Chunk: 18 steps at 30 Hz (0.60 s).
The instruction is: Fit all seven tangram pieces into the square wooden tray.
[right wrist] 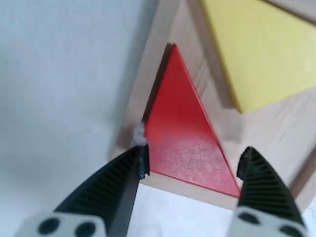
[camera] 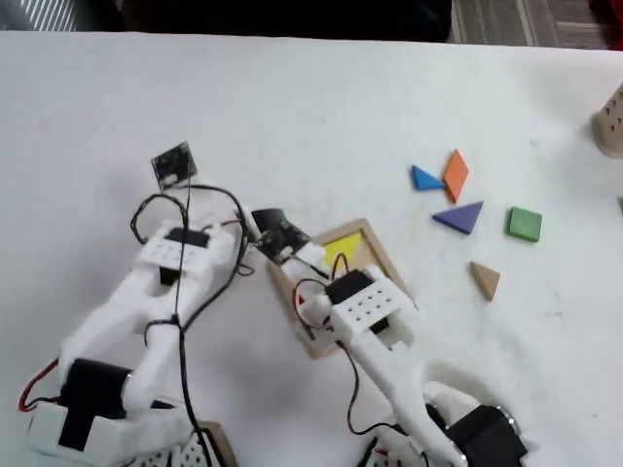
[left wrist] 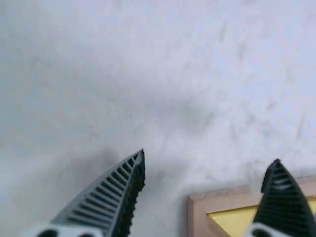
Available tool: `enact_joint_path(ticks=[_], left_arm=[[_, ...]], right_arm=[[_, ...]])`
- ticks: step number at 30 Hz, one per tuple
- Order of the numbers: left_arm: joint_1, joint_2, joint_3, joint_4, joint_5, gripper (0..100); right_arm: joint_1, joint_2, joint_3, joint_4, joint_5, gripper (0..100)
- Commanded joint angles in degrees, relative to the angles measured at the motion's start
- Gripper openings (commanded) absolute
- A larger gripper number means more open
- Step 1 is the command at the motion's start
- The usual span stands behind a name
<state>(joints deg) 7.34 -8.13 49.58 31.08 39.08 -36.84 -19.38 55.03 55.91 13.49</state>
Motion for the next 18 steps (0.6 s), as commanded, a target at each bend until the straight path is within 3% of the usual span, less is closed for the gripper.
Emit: enact_joint_path(ticks=[1,4,11,18], left_arm=[[-0.7,0.1,-3.1,0.1,0.4,37],[-0.7,0.1,-3.1,0.1,0.4,37],[-0.7,0.1,-3.0,0.1,0.4,37],[-0.7,0.1,-3.0,0.1,0.4,37]], right_arm=[[-0.3,0.5,-1.1,-0.6,0.3,29.1],[0.9,0.6,-0.9,-0.6,4.1,29.1],[15.3,0.6,-1.3,-2.8,10.5,29.1],[13.5,0.0,-1.5,-2.6,10.4,29.3]])
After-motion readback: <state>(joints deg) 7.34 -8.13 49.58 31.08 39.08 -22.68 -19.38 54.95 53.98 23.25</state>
